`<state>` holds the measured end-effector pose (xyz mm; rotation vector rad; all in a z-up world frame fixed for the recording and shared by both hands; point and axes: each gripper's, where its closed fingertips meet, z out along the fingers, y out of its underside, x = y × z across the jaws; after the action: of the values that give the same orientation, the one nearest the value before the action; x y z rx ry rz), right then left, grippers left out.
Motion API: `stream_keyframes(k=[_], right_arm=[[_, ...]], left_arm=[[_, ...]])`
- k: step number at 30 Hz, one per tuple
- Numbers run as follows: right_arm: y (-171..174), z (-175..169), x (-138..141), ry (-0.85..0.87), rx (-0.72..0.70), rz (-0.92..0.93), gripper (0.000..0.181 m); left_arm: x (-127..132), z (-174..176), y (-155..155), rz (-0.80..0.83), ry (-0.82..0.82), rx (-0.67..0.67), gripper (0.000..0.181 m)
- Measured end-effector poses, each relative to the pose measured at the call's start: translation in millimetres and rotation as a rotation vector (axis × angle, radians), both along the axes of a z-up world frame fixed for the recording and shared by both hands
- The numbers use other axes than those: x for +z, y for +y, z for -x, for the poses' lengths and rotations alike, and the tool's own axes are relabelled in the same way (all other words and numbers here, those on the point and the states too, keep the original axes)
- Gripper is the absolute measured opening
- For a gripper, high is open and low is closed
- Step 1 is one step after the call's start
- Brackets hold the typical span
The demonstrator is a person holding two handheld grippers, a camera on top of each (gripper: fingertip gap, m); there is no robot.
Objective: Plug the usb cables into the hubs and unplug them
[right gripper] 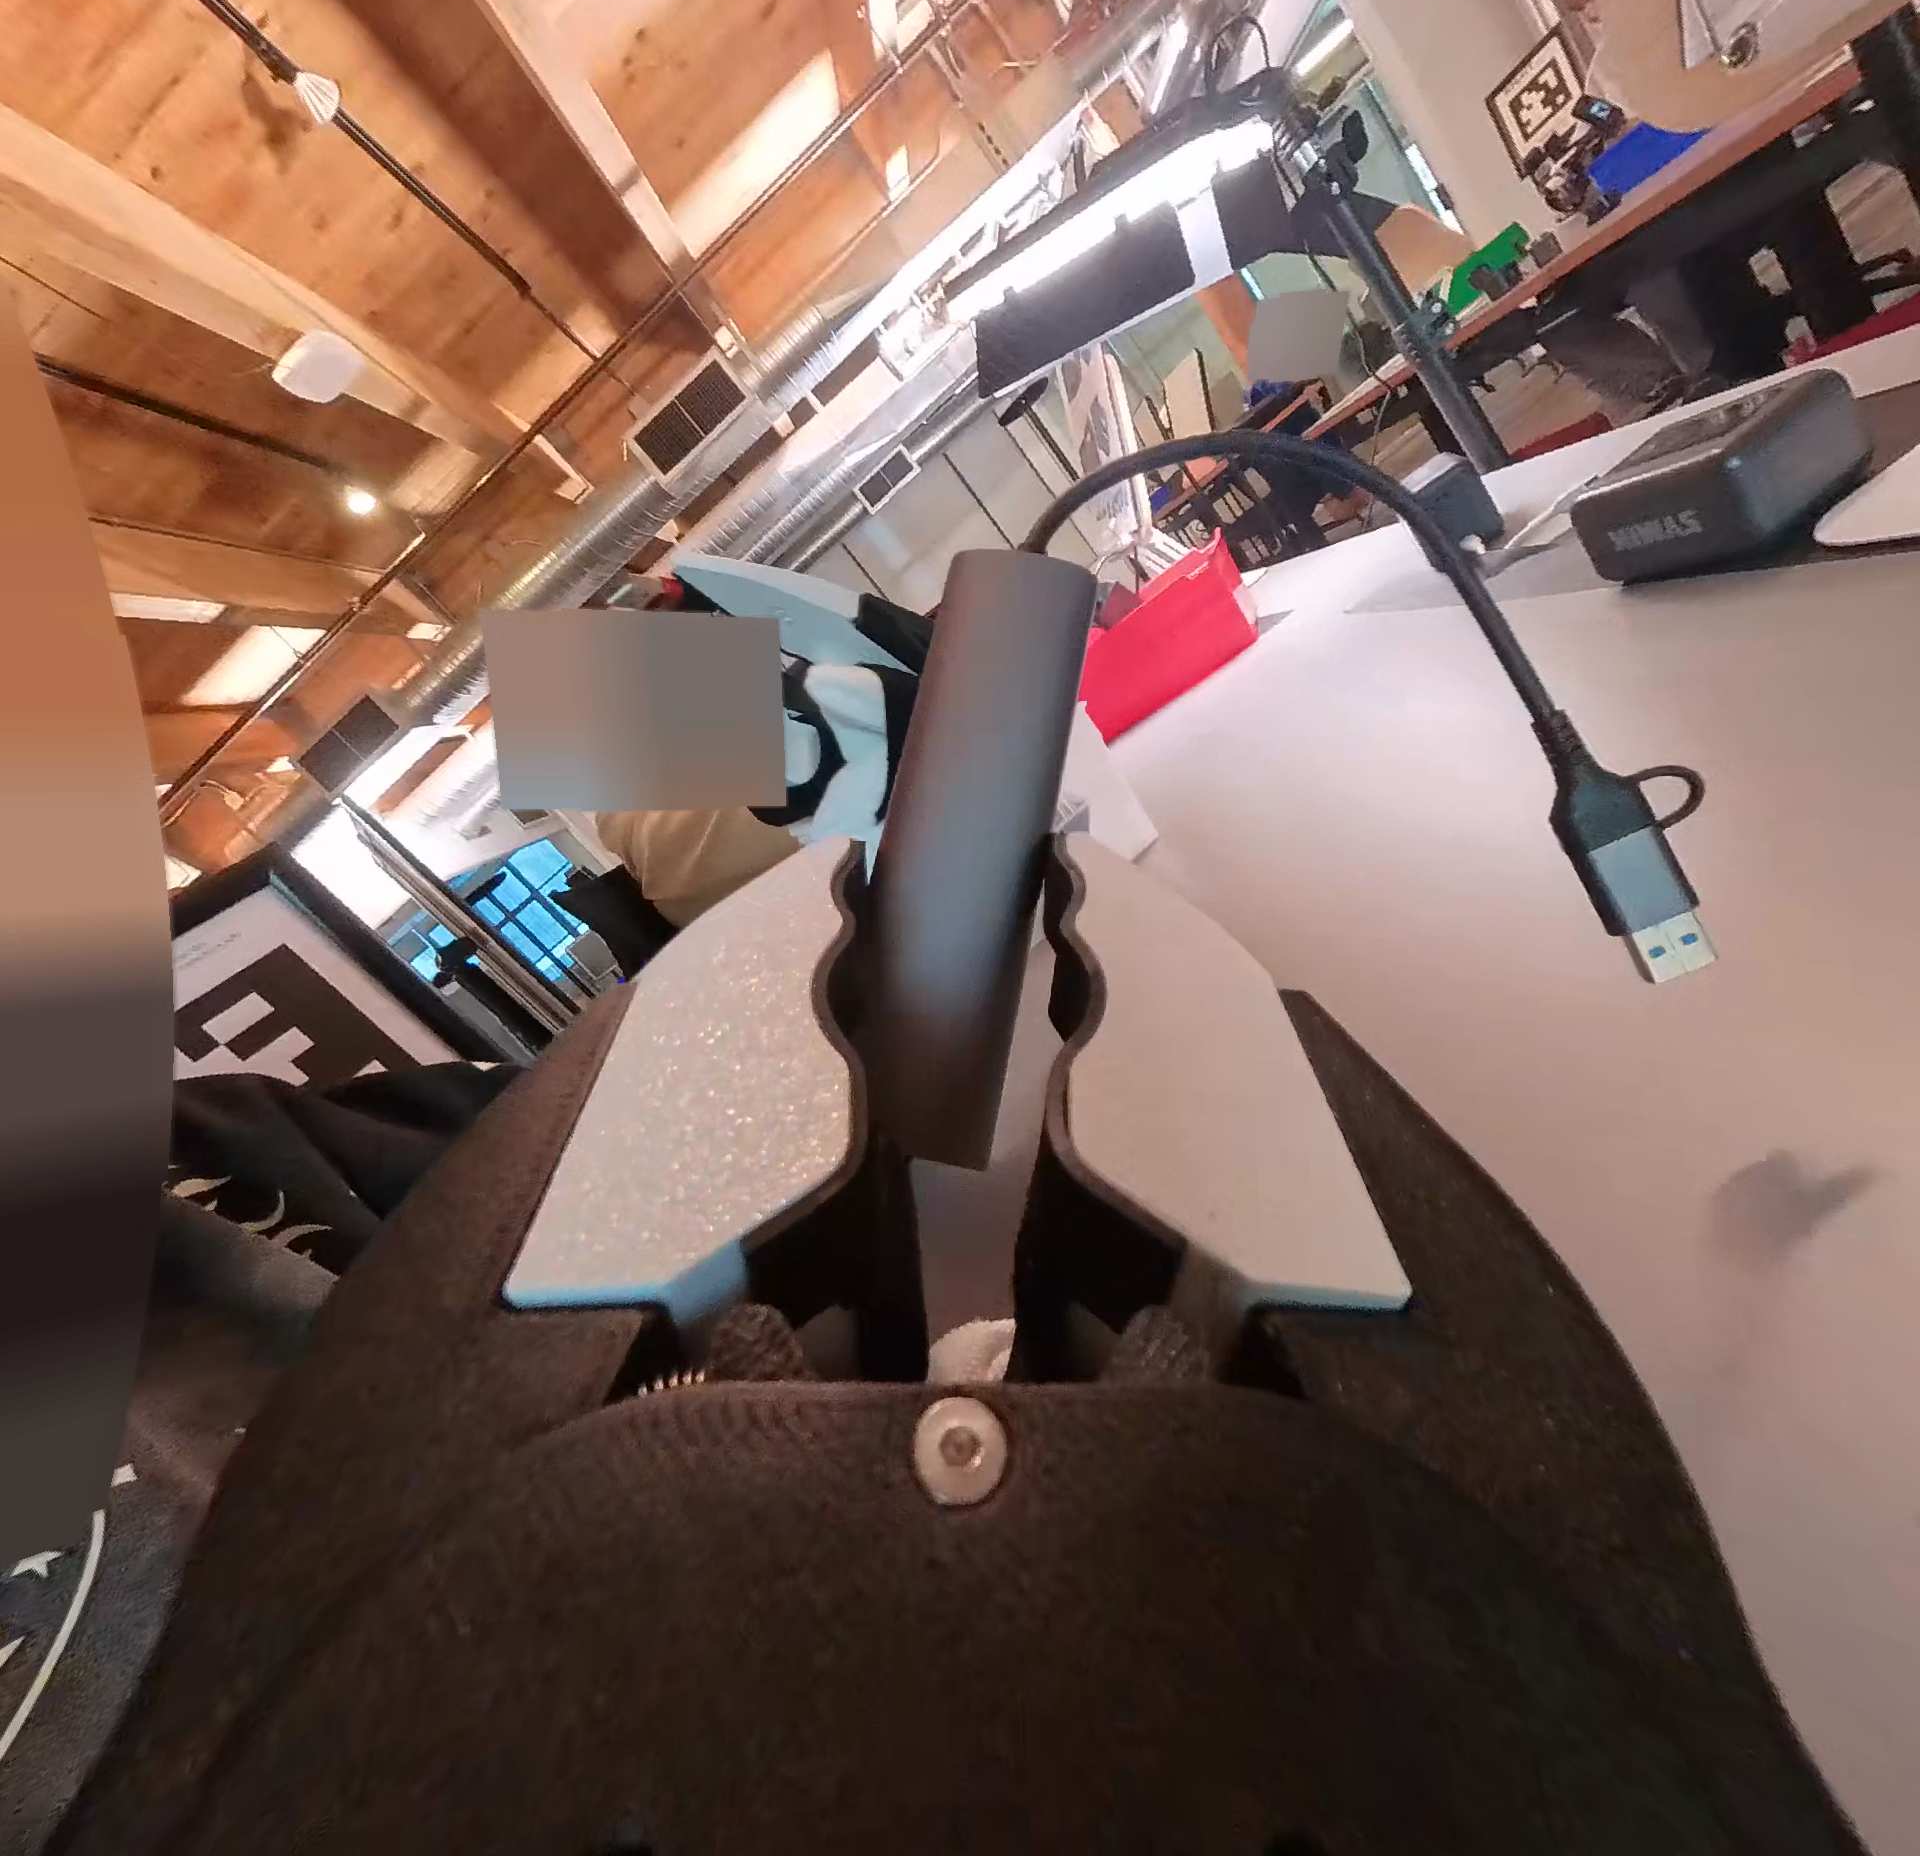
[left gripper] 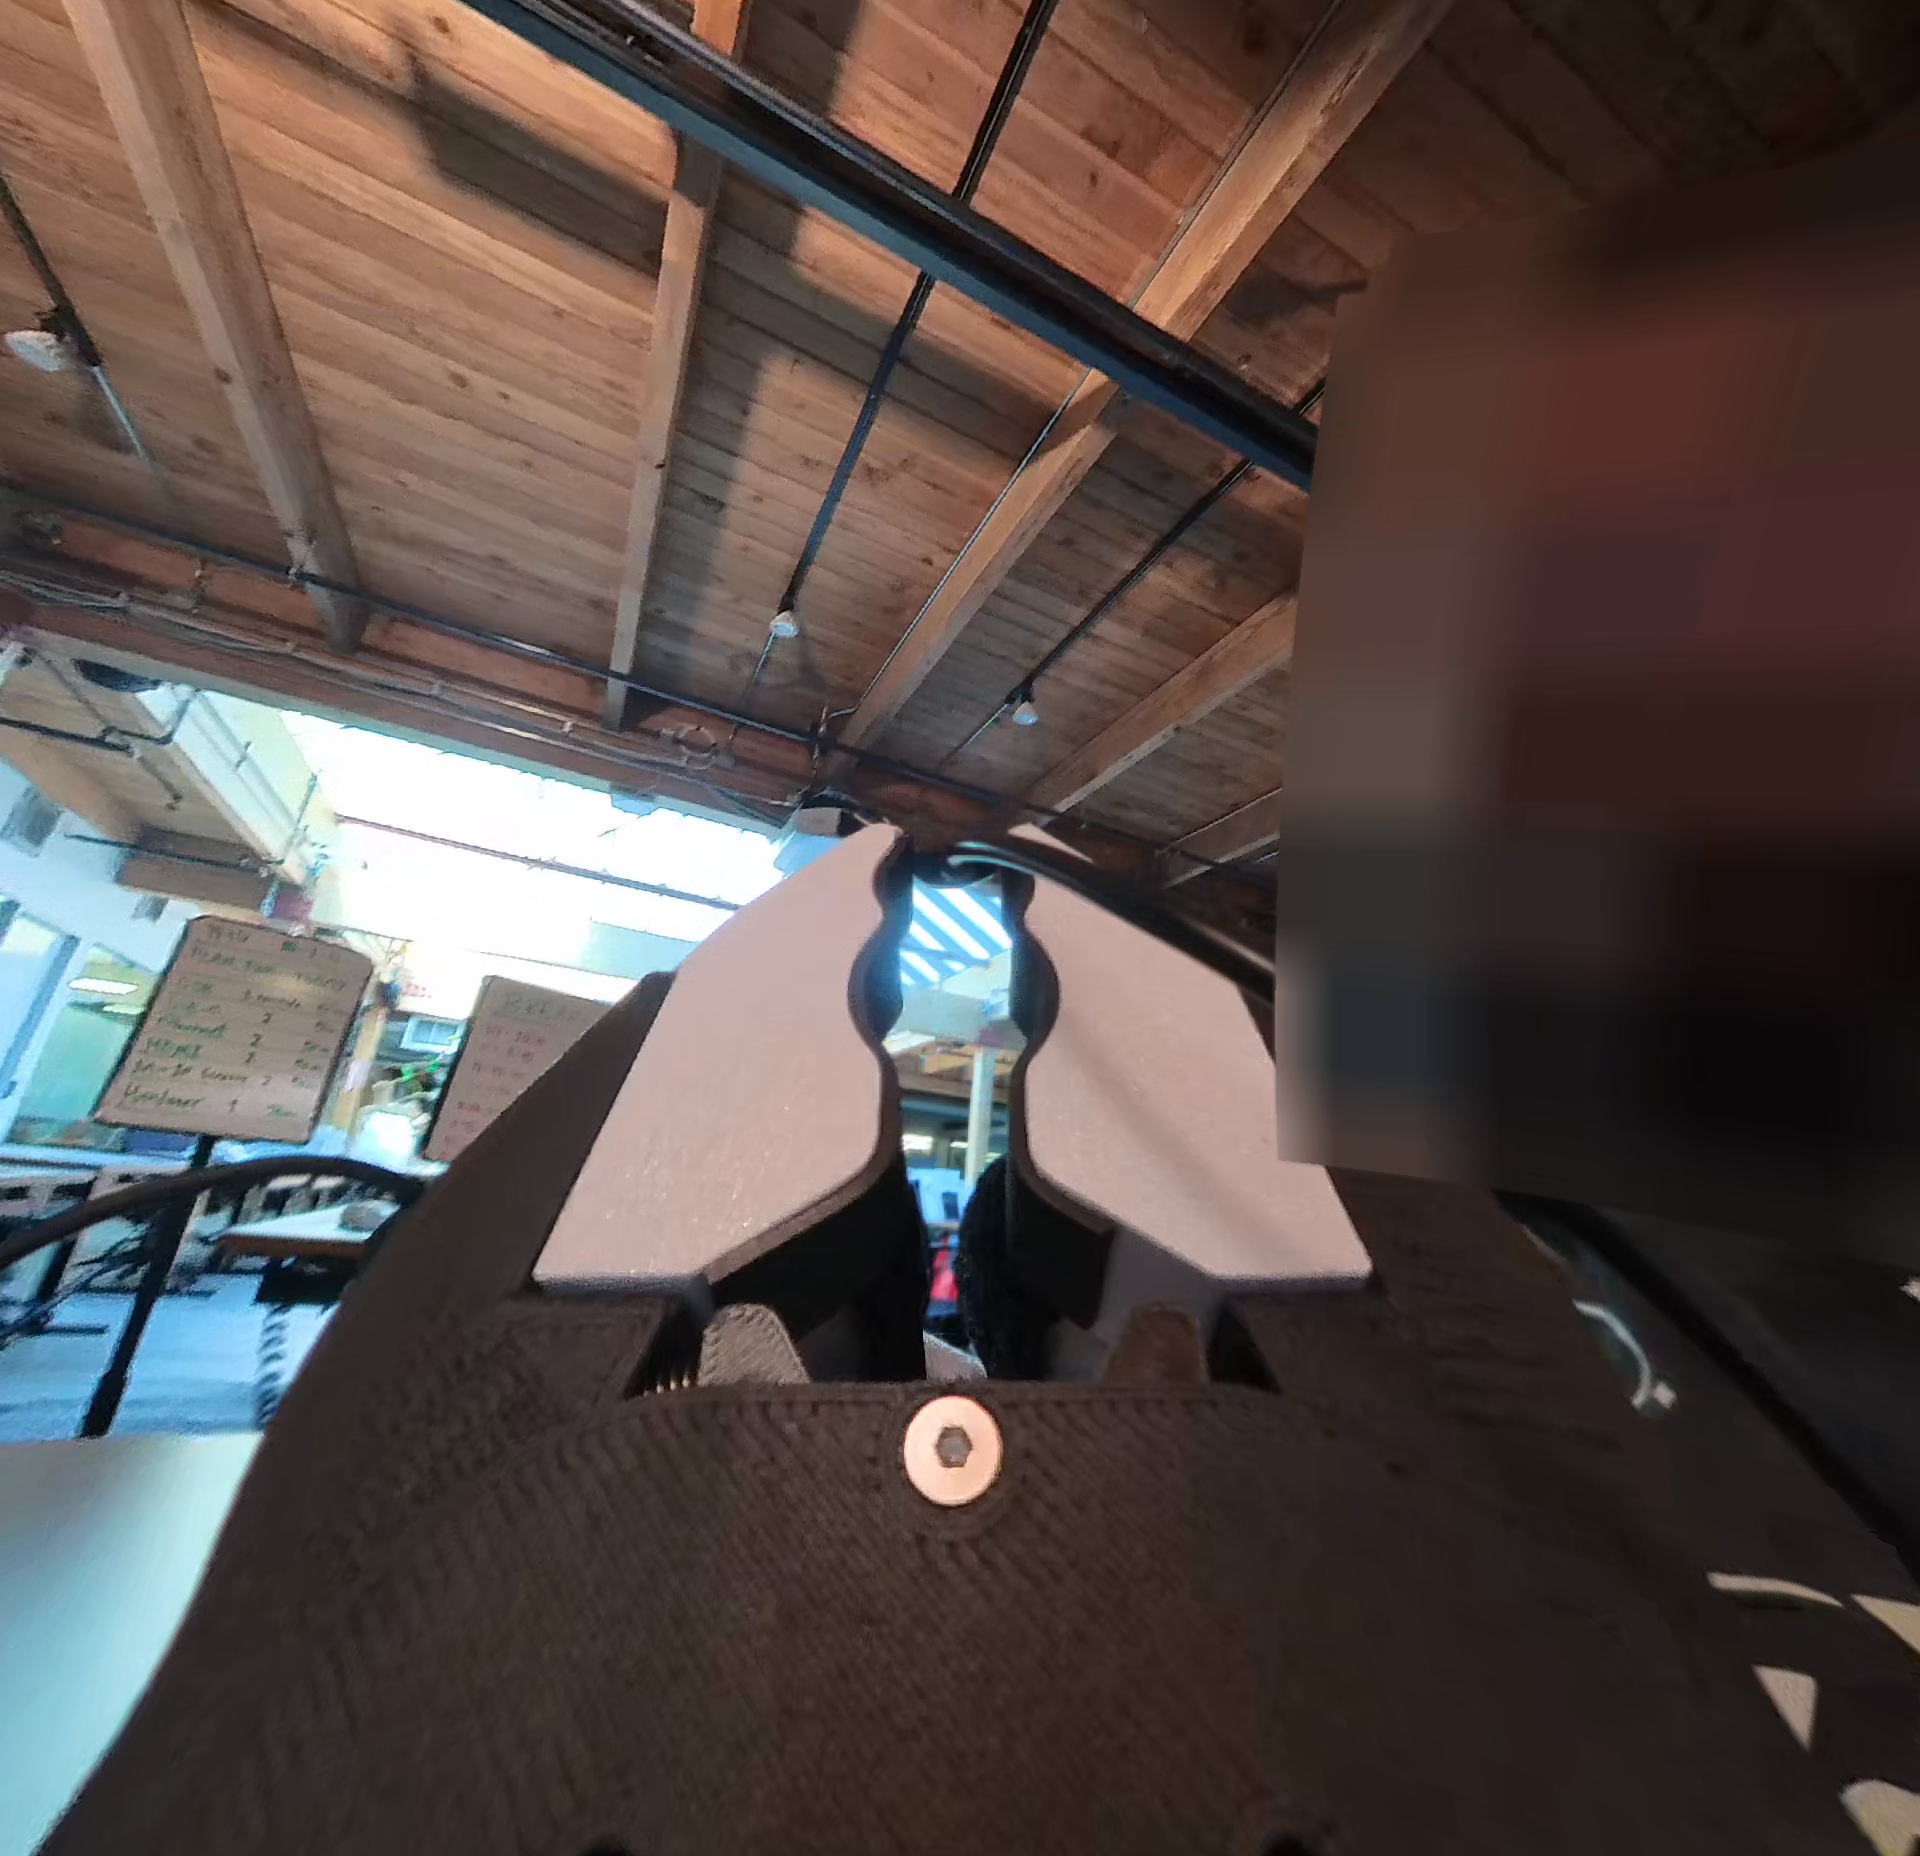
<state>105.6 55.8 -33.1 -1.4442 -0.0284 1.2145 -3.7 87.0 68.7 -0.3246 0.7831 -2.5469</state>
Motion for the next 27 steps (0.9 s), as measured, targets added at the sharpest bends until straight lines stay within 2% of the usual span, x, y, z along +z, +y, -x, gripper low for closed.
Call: stream_keyframes(k=[1,4,8,10,15,16,18,22,23,25,27], right_arm=[[0,0,1,0.003,0.000,-0.003,0.033],[0,-1,1,-0.024,-0.026,-0.008,0.033],[4,-8,-3,-0.125,-0.126,-0.014,0.033],[6,-12,-3,-0.177,-0.178,-0.020,0.033],[7,-19,-2,-0.357,-0.319,-0.056,0.033],[8,-19,-1,-0.404,-0.342,-0.065,0.033],[7,-16,1,-0.459,-0.364,-0.093,0.033],[3,-4,8,-0.366,-0.287,-0.108,0.033],[3,-5,7,-0.347,-0.281,-0.102,0.033],[5,-7,3,-0.347,-0.281,-0.083,0.033],[6,-9,1,-0.356,-0.287,-0.072,0.033]], left_arm=[[-2,-4,-1,-0.013,0.022,0.027,0.015],[-14,-29,-5,-0.121,0.158,0.215,0.015],[-46,-65,-14,-0.483,0.326,0.626,0.015],[-50,-71,-21,-0.587,0.305,0.739,0.015],[-46,-74,-22,-0.663,0.239,0.948,0.015],[-43,-71,-24,-0.638,0.204,0.924,0.015],[-35,-63,-29,-0.521,0.178,0.769,0.015],[0,-21,-22,-0.083,0.010,0.273,0.015],[5,-10,-15,-0.005,-0.041,0.191,0.016],[6,-1,-10,0.032,-0.085,0.130,0.015],[4,-1,-14,-0.017,-0.079,0.126,0.016]])
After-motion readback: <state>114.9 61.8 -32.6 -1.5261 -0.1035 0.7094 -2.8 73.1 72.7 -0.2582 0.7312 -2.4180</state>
